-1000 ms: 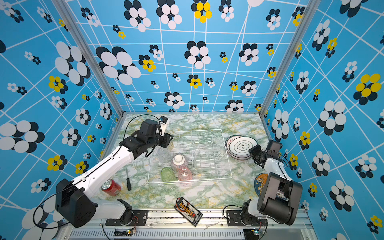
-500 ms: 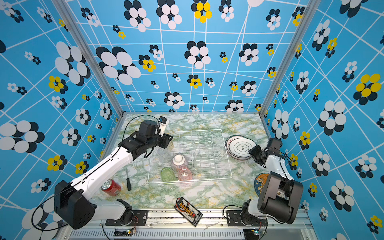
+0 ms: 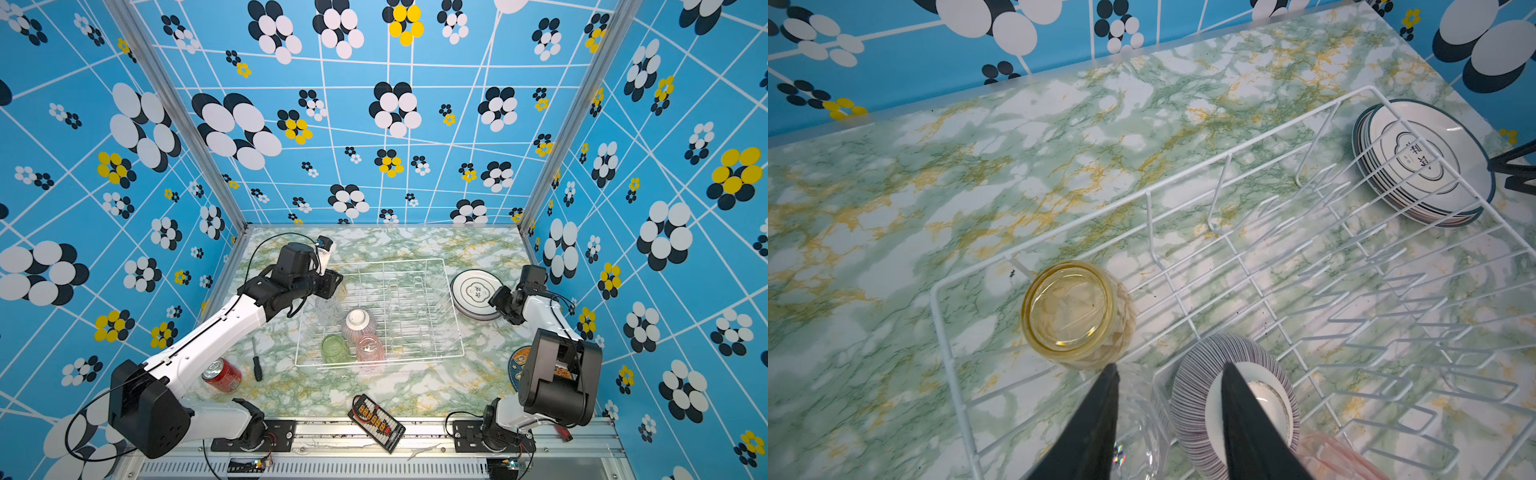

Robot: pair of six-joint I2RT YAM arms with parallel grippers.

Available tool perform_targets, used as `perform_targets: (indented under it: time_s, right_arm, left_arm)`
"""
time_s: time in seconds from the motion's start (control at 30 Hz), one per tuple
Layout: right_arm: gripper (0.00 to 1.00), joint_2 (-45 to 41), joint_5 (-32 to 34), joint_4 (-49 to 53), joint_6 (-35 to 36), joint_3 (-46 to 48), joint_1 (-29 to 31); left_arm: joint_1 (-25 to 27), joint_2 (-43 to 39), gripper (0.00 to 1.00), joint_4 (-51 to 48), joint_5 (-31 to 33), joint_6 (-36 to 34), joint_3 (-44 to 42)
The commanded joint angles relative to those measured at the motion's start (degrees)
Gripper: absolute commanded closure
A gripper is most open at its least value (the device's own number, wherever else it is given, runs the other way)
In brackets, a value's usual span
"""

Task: Unload the mixed dishes from the dish rack
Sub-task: 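Release the cloud-logo plate on the stack and raise the right gripper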

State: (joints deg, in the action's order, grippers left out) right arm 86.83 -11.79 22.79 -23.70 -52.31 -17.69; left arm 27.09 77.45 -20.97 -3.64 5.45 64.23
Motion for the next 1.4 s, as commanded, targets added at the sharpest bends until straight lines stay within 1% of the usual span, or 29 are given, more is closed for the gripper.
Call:
perform_targets:
  time_s: [0.0,0.13,0.2,0.23,0.27,0.33,0.37,0.5,0.57,0.67,0.77,0.83,1.03,1.13,1.37]
  right_arm:
    - [0.41,1.0,3.7,3.3,0.9,-1.6,0.7]
    - [0.4,-2.4,5.0,2.6,0.4,-0.7,0.7]
    - [0.4,-5.6,4.5,2.9,1.2,-0.5,0.7]
    - [0.4,-7.1,3.8,3.2,1.5,-0.6,0.8]
    - [0.4,-9.0,2.6,3.6,2.3,-0.7,0.9]
    - [0.42,-12.1,0.3,5.4,4.0,-1.1,1.9]
    - [0.42,-13.5,-0.9,6.9,5.4,-1.7,2.9]
    - [0.45,-16.9,-4.4,13.0,9.1,-3.5,9.0]
    - [0.47,-17.6,-6.2,14.0,9.5,-3.0,11.4]
    - [0.52,-17.7,-8.1,13.8,9.1,-1.7,14.5]
    - [0.52,-17.0,-9.4,12.7,8.8,-0.7,17.3]
    - [0.52,-16.3,-9.5,11.9,8.6,-0.3,17.9]
    - [0.55,-14.3,-11.6,9.8,8.6,0.6,18.7]
    - [0.56,-13.6,-12.3,8.8,8.4,1.0,19.2]
    - [0.6,-11.6,-13.3,7.4,8.2,0.9,20.7]
  left_arm:
    - [-0.9,0.0,0.58,0.3,-0.8,-1.2,-0.9]
    - [-1.1,0.0,0.58,-1.1,-0.1,-1.9,-0.6]
    - [-1.3,-0.4,0.58,-2.4,1.9,-2.0,-0.7]
    - [-1.6,-0.7,0.54,-3.1,3.2,-2.0,-0.8]
    - [-2.0,-0.9,0.53,-4.1,4.5,-2.0,-0.9]
    - [-3.4,-1.6,0.56,-5.9,6.3,-1.6,-1.3]
    - [-4.6,-2.1,0.6,-6.8,6.7,-1.4,-1.5]
    - [-9.8,-3.0,0.71,-10.7,5.8,0.3,-2.3]
    - [-10.8,-2.6,0.74,-11.6,5.3,1.2,-2.8]
    - [-11.3,-2.3,0.74,-11.8,5.2,2.8,-4.6]
    - [-11.7,-3.0,0.72,-11.3,4.6,4.3,-6.9]
    - [-11.8,-3.5,0.68,-11.0,3.8,5.2,-8.0]
    - [-11.9,-4.1,0.7,-10.8,2.0,7.0,-10.0]
    - [-11.8,-4.0,0.74,-10.8,1.7,7.3,-10.7]
    - [-11.8,-2.8,0.88,-10.5,1.2,7.6,-11.7]
